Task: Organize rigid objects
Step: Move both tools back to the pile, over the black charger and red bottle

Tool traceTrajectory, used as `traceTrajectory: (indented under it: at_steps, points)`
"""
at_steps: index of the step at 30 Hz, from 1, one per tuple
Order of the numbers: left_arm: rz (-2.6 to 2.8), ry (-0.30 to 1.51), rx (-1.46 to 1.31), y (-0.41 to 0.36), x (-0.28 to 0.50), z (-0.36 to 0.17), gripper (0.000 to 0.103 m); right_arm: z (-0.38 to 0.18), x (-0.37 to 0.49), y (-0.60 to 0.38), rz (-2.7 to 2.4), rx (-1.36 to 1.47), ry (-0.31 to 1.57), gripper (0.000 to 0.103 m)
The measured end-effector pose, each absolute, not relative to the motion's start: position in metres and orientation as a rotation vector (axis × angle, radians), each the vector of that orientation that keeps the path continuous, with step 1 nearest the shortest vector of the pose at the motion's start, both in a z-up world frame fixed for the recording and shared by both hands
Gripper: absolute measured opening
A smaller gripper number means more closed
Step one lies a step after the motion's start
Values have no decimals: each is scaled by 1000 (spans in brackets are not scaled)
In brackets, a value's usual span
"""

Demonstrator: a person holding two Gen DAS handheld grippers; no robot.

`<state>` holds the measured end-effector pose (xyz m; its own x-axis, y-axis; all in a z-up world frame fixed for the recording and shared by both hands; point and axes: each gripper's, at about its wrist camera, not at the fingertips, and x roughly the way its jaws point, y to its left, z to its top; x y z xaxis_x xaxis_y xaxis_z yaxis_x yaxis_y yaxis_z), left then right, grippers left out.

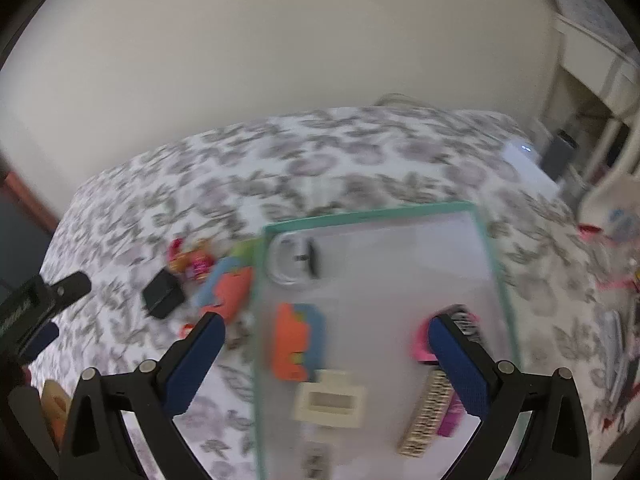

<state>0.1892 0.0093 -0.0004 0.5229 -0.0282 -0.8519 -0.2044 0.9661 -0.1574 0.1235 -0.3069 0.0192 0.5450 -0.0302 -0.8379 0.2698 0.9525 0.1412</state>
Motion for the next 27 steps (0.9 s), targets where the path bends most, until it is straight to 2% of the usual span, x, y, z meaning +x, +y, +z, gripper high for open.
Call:
traceTrajectory:
  at_steps: [7,17,27]
  points:
    - [212,1014,-311,61,189,-6,103,18,136,-257,-75,196,977,103]
    - [290,1128,-362,96,193,-36,103,-8,154,-215,40,156,1021,102]
    - [311,1219,-379,103,198,-62,103,-46,166,-207,67,157,1120,87]
